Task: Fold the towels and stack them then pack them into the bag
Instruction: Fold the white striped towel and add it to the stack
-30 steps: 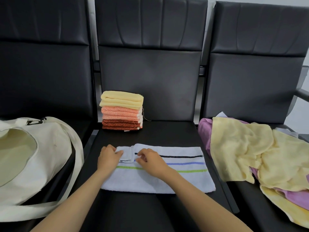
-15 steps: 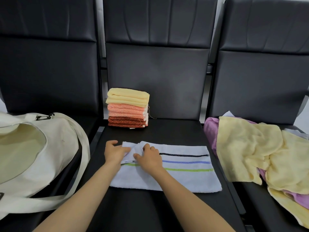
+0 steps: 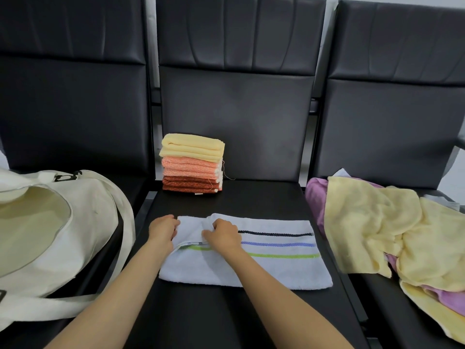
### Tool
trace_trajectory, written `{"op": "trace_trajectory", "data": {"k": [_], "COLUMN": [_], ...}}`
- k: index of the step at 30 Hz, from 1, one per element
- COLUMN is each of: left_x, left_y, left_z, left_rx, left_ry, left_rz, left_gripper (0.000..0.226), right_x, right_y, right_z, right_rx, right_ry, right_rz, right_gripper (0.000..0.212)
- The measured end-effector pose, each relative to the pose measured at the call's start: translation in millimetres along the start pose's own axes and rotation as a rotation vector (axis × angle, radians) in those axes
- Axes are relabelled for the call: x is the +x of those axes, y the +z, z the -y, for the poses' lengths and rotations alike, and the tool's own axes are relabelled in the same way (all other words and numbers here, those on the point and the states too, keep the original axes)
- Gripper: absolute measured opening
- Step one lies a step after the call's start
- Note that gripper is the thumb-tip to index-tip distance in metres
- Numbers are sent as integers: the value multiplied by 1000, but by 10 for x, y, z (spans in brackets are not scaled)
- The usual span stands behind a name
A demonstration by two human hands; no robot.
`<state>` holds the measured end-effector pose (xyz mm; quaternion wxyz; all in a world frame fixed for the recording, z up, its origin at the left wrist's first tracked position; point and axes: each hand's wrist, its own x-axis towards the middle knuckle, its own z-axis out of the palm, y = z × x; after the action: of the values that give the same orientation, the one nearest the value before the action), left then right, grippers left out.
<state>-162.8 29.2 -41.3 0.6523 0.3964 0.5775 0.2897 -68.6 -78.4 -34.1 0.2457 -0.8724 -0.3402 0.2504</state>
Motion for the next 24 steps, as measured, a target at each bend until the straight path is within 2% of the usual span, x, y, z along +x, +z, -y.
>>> {"op": "trace_trajectory", "data": {"k": [2, 3, 4, 5, 7, 8, 10, 12, 14, 17, 21, 24], "left_x": [13, 18, 24, 26, -3, -13, -77, -113, -113, -80, -150, -273], "left_y": [0, 7, 3, -7, -27, -29, -29, -38, -61, -103, -139, -110], "left_z": [-25, -31, -30, -35, -45, -45, -33, -22, -15, -9, -46, -189], "left_rx": [234, 335, 418, 497, 681, 800, 1051, 1196, 1183, 1022, 821, 693], "left_ry": [21, 50, 86, 115, 161, 185, 204, 237, 279, 393, 546, 575], "left_rz": [22, 35, 45, 34, 20, 37, 92, 129, 170, 212, 195, 208], "left_gripper": [10, 14, 27, 41, 64, 68, 61, 46, 32, 24, 26, 25], "right_x": [-40, -79, -100, -114, -135, -150, -190, -264, -331, -479, -580, -536], "right_y": [-80, -135, -183, -220, -257, -271, -315, -410, -533, -712, -730, -576], "right_z": [124, 192, 225, 230, 149, 67, -141, -378, -630, -941, -1142, -1119], "right_rx": [408, 607, 701, 689, 414, 237, -34, -244, -428, -572, -585, -579], "right_ry": [10, 21, 14, -18, -101, -147, -231, -304, -316, -228, -153, -194], "right_rz": [121, 212, 265, 281, 209, 166, 131, 129, 156, 208, 246, 211], "right_gripper": [26, 27, 29, 31, 35, 35, 35, 42, 56, 77, 108, 109]}}
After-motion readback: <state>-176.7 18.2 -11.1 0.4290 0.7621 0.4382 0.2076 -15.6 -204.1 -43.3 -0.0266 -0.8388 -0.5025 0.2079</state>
